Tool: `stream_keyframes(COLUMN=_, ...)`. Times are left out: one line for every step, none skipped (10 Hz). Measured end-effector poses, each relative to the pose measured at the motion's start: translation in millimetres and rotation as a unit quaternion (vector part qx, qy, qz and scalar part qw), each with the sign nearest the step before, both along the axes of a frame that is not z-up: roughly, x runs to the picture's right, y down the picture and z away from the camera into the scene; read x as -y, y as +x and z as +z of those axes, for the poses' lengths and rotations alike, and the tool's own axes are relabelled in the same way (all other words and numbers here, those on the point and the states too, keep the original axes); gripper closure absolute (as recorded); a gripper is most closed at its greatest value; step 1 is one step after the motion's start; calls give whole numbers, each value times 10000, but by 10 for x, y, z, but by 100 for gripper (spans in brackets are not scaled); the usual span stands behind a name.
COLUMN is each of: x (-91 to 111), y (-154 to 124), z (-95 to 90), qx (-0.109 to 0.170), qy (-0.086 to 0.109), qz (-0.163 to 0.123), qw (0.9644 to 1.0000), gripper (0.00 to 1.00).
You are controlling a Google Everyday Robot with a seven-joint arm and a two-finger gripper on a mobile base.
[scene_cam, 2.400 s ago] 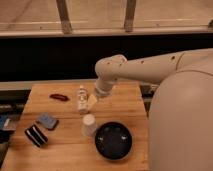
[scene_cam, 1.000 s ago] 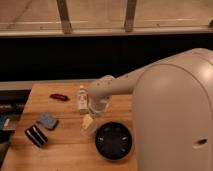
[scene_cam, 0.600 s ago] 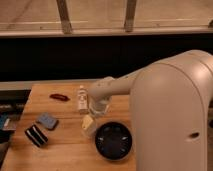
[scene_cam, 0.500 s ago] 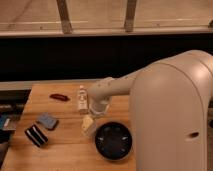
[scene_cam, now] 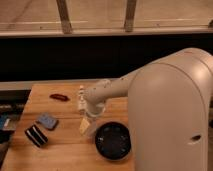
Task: Place the ceramic cup over the eraser
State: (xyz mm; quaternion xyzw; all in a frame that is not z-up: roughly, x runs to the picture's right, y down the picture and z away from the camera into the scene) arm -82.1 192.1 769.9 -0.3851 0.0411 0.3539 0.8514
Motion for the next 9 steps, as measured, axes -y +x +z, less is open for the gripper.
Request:
stream_keyframes(x=21, y=-50, z=-25, qx=32, qy=49, qz=-55, qw=10000, gripper=20)
stream_keyframes(x=47, y=-99, z=-50, qx=59, qy=99, qz=-120, qw=9999, gripper=20)
stream_keyframes(x=70, y=-141, z=-66, qx=85, qy=135, qz=-164, qw=9997, gripper=20)
stream_keyframes(x=87, y=-166, z=-69, qx=92, qy=143, qz=-207, qw=9996, gripper=20)
stream_keyframes(x=76, y=-176, z=-47, qx=78, qy=108, qz=-220, qw=9997, gripper=20)
stream_keyframes(x=47, y=-175, z=2, qx=75, qy=54, qz=-233, qw=9997, gripper=20)
stream_keyframes(x=10, y=-179, z=49, qx=72, qy=1, qz=-241, qw=9997, gripper=20)
stream_keyframes(x=-18, y=-171, z=85, qx=55, qy=-47, qz=-243, qw=9997, gripper=20)
stream_keyframes(x=-33, y=-164, z=104, qx=46, qy=-61, qz=-233, qw=9997, gripper=20)
